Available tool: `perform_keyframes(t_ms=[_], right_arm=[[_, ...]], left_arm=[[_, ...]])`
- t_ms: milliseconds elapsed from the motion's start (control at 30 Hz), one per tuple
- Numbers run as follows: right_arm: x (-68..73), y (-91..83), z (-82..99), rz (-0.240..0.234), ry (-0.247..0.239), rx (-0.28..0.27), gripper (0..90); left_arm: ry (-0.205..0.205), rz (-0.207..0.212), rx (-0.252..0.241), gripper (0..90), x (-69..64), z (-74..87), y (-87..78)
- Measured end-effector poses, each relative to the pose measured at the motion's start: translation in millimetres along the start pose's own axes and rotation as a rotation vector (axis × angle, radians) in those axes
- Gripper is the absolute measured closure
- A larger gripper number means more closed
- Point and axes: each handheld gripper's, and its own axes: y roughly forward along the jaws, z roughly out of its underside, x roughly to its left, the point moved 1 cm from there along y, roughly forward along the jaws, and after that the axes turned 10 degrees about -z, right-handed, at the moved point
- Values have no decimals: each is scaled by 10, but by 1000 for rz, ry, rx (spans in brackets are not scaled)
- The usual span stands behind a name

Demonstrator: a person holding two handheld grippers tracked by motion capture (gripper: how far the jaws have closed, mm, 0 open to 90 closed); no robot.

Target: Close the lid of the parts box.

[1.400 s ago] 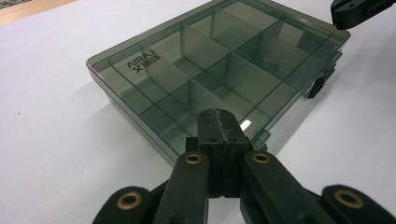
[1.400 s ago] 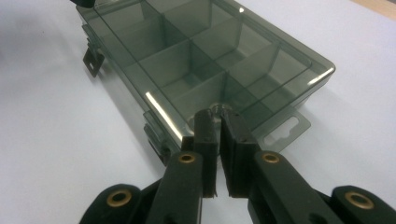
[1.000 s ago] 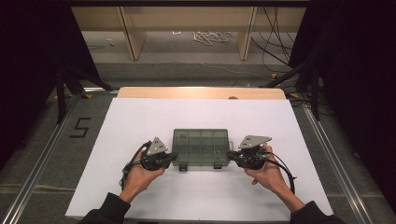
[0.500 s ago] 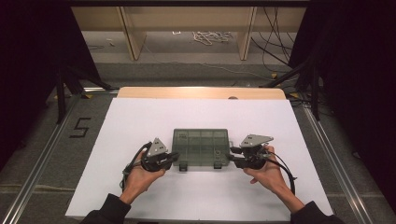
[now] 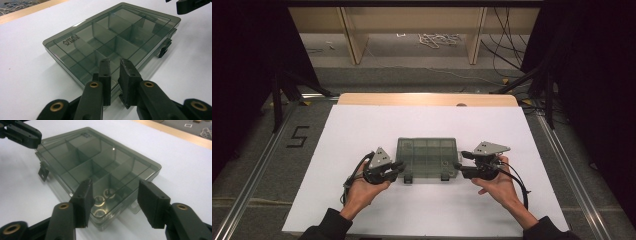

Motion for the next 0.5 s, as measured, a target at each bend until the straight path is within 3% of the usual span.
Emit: perform_keyframes(t_ms=[167, 500], right_arm=[[4, -24, -14, 26, 18, -30, 399], [-2, -75, -34, 59, 42, -81, 291]], left_arm=[[2, -1, -21, 759, 13, -18, -16], [-48, -9, -82, 610, 29, -60, -97]])
